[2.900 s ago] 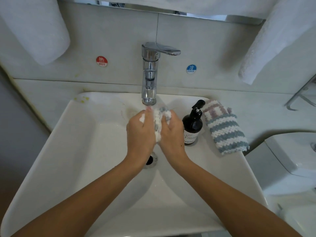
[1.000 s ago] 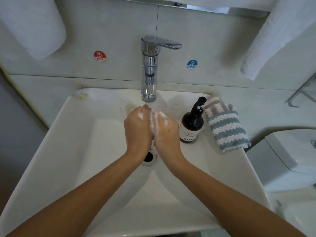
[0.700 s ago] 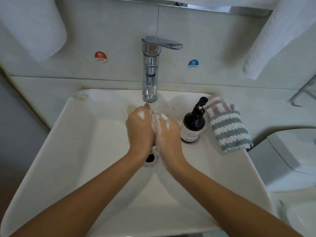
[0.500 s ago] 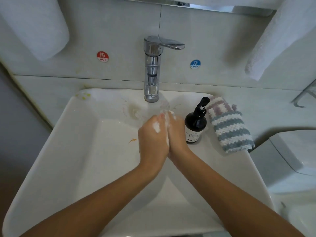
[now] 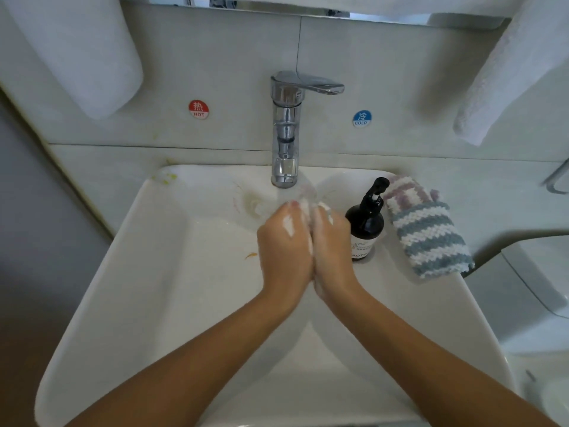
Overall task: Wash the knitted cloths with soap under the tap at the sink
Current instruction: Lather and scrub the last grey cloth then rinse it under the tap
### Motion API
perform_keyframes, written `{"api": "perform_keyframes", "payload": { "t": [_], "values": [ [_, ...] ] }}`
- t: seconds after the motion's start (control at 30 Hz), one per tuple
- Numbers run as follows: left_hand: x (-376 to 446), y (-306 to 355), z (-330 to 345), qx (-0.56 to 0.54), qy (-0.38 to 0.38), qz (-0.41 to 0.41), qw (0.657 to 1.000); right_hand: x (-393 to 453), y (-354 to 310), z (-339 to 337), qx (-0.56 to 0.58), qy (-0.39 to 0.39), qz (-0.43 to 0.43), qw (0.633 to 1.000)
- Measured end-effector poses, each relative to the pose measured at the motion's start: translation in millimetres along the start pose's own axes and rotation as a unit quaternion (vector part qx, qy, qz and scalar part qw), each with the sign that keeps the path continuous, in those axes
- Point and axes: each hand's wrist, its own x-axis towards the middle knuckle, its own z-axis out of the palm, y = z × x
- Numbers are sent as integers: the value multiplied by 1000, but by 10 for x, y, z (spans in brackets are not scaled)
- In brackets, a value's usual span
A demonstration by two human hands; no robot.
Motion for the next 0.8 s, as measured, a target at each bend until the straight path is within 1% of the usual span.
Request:
{"api": "perform_keyframes", "payload": {
  "t": [0.07,0.13,0.2,0.27,0.33,0.4,0.5,0.57,0.6,0.7,0.73,0.8],
  "values": [
    [160,-35,-60,-21,23,-43,999,-160,-35,35,23,-20,-12,999],
    [202,-60,-110,-28,34,-61,997,-220,-103,63,5,-46,-50,998],
    [129,-49,-114,-11,31,-35,999,-141,-133,73,1,-38,-63,997],
    [8,-22,-76,-2,5,9,1000,0,-111,62,27,8,-35,999],
    [-43,-3,-21,7,-19,38,999,94,-37,33,54,24,2,998],
    [30,-3,4,5,-7,17,1000,31,9,-4,32,0,17,999],
    [225,-48,-61,-14,35,-46,998,-161,4,-4,-35,-62,-27,997],
    [223,-65,-110,-17,42,-46,998,-147,-31,15,-51,-84,-57,994],
    [169,-58,-109,-15,34,-30,999,-83,-41,27,-51,-72,-58,994],
    [-34,16,-39,3,-17,33,999,151,53,37,-43,25,-20,999],
    [-27,16,-18,5,-25,34,999,140,87,37,-56,34,-15,998],
    [118,-8,-13,6,-10,-12,1000,-12,89,34,-49,13,-11,999]
  ]
}}
